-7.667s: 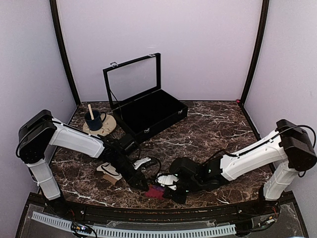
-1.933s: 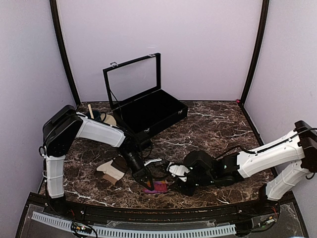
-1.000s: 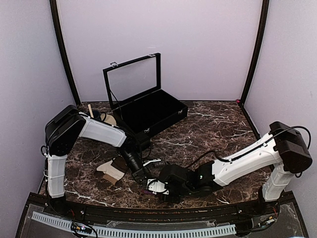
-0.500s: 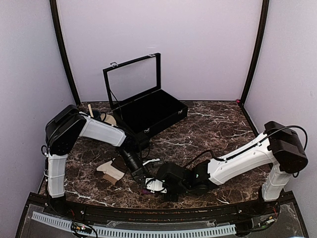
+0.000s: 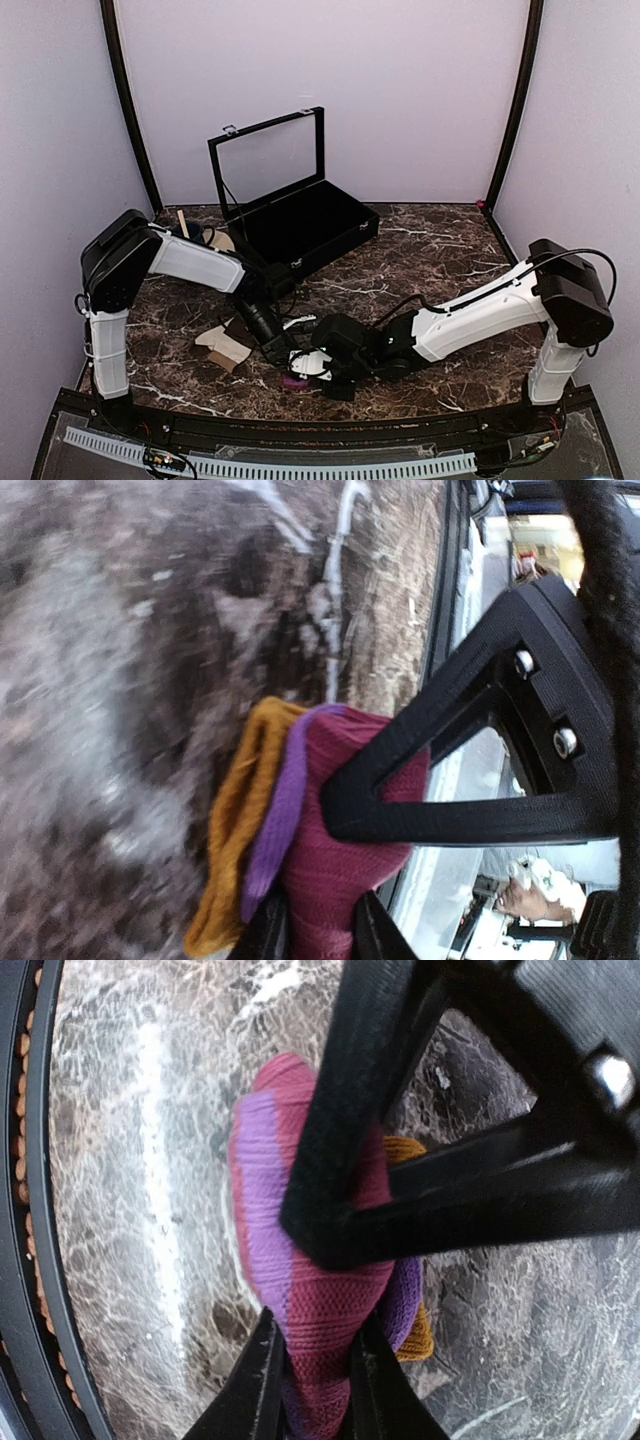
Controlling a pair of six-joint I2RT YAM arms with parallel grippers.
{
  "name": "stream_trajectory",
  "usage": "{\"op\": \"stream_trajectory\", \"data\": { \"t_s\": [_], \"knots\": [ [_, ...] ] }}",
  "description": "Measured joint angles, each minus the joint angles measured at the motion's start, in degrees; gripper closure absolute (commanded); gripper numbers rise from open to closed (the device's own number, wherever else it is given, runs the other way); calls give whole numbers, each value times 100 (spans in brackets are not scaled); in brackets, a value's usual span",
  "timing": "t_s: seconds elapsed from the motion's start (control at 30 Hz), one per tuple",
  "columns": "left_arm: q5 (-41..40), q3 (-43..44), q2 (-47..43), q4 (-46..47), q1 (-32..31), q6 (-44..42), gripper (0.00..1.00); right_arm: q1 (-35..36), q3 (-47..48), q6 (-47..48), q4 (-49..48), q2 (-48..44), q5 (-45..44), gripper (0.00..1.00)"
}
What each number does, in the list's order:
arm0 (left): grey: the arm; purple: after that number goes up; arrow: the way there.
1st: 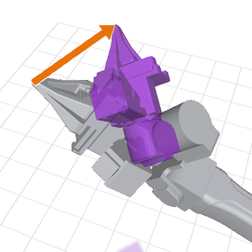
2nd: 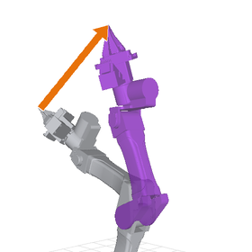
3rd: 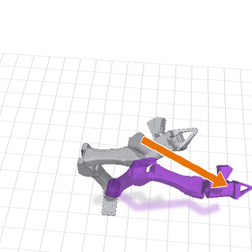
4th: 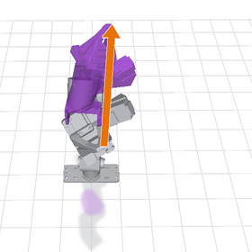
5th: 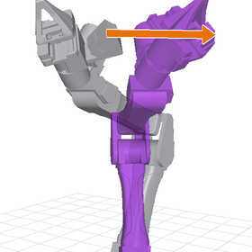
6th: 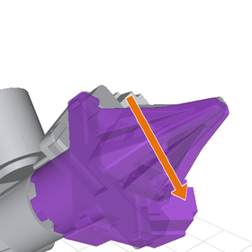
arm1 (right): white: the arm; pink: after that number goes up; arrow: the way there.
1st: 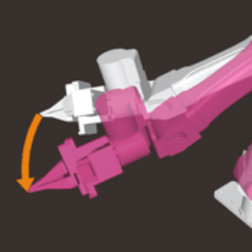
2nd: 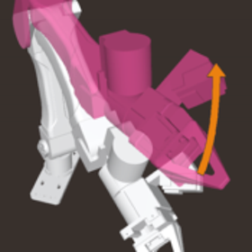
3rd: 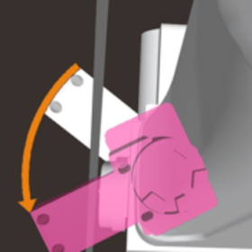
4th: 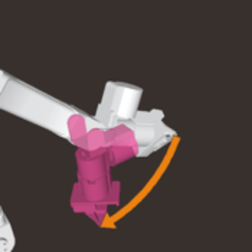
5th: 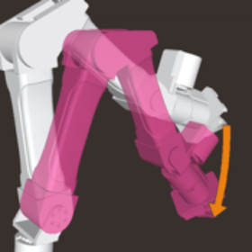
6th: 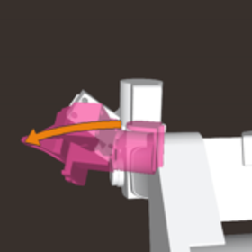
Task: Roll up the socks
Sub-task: Roll the sock at the center of the board.
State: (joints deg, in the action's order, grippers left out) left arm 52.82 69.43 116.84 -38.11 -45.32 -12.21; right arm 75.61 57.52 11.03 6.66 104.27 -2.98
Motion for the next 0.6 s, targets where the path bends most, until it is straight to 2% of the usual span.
{"op": "stream_trajectory", "data": {
  "t_s": [0.33,0.6],
  "knots": [
    [-555,-691,-804,649,313,557,72,-133,234,-365,9,197,439,99],
    [-1353,-1115,-1427,1086,398,938,69,-201,387,-627,85,323,879,100]
  ]
}}
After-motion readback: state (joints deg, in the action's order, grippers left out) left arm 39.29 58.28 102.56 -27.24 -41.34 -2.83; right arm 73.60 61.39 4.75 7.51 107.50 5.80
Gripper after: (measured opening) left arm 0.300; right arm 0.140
